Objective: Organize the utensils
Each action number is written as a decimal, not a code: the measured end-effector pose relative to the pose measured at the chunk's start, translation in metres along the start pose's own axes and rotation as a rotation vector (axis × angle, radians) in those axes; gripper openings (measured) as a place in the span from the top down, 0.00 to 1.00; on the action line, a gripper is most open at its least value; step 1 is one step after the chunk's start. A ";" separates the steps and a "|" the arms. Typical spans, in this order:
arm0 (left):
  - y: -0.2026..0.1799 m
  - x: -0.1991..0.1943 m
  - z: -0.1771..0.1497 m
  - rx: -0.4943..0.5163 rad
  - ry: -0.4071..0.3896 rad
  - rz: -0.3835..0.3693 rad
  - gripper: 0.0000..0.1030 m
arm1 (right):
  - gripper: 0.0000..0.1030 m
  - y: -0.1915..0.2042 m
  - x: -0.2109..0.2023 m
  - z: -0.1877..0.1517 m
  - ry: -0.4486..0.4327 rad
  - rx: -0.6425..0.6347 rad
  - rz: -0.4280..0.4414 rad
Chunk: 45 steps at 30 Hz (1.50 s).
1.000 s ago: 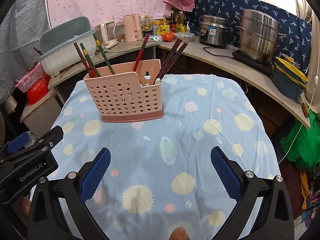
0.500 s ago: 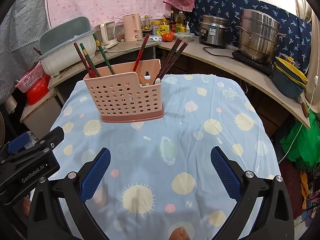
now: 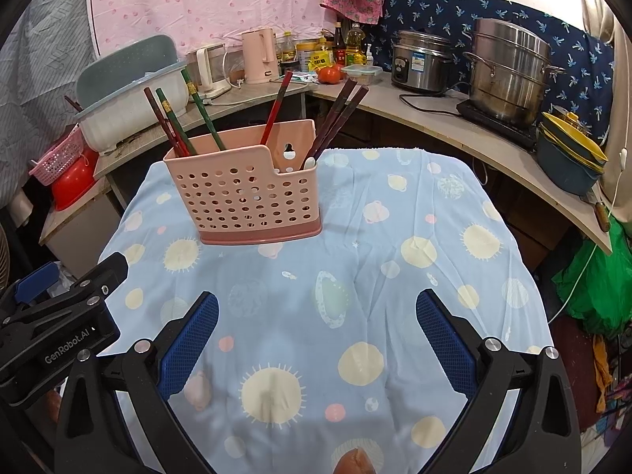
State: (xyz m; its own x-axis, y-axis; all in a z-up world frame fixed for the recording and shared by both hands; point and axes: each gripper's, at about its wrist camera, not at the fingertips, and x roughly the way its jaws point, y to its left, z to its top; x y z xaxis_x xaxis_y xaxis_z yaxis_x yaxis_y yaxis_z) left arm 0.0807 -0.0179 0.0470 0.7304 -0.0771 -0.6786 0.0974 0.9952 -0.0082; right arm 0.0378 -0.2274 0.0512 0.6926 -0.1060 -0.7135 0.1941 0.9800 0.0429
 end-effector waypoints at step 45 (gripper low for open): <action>0.000 -0.002 0.002 0.011 -0.010 0.005 0.09 | 0.06 0.000 -0.003 0.006 -0.002 0.010 -0.012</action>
State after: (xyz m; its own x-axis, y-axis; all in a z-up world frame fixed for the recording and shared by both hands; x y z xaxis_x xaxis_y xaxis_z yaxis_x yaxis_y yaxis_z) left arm 0.0809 -0.0180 0.0499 0.7376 -0.0731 -0.6713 0.1015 0.9948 0.0032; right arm 0.0401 -0.2279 0.0570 0.6915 -0.1179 -0.7127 0.2092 0.9770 0.0414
